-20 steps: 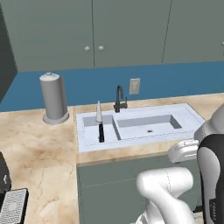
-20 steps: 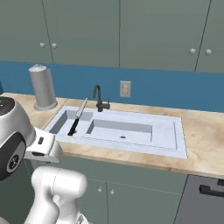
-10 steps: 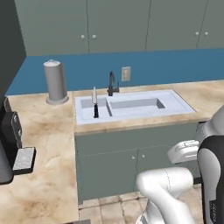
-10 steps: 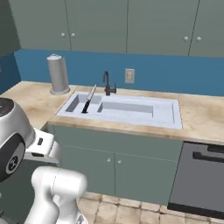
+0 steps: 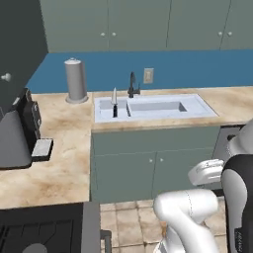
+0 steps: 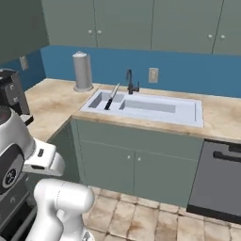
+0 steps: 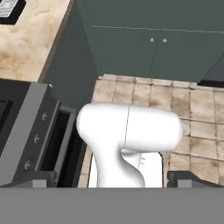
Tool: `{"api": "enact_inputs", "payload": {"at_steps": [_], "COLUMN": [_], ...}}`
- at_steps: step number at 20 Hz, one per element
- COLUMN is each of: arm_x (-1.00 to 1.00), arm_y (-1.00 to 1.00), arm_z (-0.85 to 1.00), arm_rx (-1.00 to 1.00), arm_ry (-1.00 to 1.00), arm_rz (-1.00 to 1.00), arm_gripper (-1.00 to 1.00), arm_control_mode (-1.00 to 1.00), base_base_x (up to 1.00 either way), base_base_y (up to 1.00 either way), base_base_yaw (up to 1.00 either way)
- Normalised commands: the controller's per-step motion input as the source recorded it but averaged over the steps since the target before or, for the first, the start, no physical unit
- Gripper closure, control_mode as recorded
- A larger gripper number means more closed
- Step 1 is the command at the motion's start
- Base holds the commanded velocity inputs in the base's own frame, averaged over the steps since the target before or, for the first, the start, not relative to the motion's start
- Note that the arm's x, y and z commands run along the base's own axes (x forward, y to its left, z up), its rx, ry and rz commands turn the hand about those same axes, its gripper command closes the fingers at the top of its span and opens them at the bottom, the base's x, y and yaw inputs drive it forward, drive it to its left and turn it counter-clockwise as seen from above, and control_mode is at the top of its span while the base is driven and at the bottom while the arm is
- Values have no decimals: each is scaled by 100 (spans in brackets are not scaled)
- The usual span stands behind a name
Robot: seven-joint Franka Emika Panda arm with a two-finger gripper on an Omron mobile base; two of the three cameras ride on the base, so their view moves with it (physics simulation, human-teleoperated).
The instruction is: Move the cutting board and knife to the sink. Then move spray from the cabinet to the counter.
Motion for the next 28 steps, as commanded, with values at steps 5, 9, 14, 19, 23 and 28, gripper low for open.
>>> {"api": "enact_inputs", "payload": {"at_steps": [5,9,14,19,23,28], "arm_x": [0,0,0,0,0,0], "arm_y": [0,0,0,0,0,0], "arm_z": [0,0,0,0,0,0], "arm_rx": [0,0,0,0,0,0], "arm_ry": [0,0,0,0,0,0], "arm_rz": [0,0,0,0,0,0], "arm_gripper": [-100,-100,-100,-100,-100,-100], "arm_control_mode": [100,100,100,100,100,100], "base_base_x": [-13,-7,-23,-36,-57,-61], "base_base_y": [-50,-60,-49,-20,2,27], "base_base_yaw": [52,58,60,55,51,49]}}
